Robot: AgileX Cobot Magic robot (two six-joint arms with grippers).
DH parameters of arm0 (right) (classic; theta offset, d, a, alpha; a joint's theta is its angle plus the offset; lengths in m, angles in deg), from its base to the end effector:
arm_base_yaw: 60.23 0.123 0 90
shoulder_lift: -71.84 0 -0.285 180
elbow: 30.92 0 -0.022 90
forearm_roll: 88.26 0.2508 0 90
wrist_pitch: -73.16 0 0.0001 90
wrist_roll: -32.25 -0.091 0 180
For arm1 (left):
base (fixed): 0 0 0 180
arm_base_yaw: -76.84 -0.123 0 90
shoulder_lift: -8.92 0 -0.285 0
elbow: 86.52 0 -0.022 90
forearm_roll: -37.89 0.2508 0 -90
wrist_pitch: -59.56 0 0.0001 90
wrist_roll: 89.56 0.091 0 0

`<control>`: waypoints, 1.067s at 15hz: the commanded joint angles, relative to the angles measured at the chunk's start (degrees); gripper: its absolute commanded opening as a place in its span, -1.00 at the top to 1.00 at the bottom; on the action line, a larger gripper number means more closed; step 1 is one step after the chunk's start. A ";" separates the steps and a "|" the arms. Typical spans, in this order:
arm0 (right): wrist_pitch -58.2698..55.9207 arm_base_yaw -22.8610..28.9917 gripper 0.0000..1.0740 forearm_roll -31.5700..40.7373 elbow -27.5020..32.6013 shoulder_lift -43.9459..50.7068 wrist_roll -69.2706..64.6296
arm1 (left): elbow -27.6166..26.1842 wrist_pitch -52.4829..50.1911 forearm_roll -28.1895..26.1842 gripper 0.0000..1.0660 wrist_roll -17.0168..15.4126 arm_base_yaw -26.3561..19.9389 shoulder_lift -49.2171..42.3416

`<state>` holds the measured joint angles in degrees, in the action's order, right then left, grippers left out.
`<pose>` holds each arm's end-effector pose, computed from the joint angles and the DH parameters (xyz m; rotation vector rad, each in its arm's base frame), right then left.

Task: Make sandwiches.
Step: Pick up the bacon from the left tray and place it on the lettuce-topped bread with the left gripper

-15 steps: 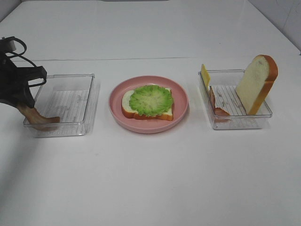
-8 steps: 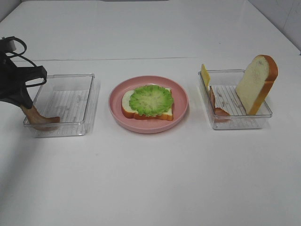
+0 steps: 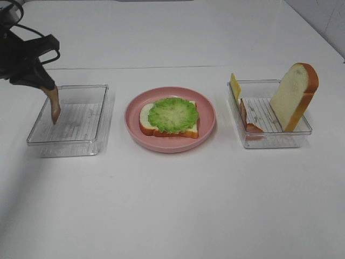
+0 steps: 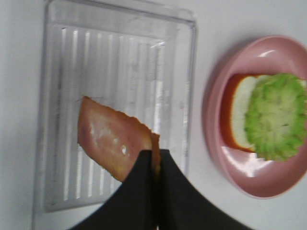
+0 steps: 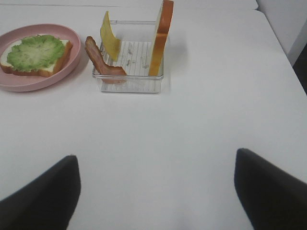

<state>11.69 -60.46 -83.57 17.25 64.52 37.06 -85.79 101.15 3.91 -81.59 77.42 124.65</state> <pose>-0.0075 0.0066 0.2784 -0.0866 2.0370 0.0427 0.3962 -0.0378 0.2125 -0.3000 2.6590 -0.6155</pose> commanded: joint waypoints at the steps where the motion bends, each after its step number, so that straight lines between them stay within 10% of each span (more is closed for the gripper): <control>1: 0.69 -0.46 -0.54 0.11 0.06 0.63 0.63 | -1.38 -0.69 -11.46 1.00 6.25 2.64 -0.46; 11: 0.69 -0.46 -0.54 0.06 0.06 0.63 0.63 | -2.64 -12.66 -42.63 1.00 26.07 20.05 1.20; 16: 0.69 -0.46 -0.54 0.11 0.06 0.63 0.63 | -13.87 -7.45 -46.47 1.00 26.24 23.66 13.64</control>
<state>11.69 -60.46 -83.57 17.25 64.52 37.06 -98.97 93.30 -41.64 -55.64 100.91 137.71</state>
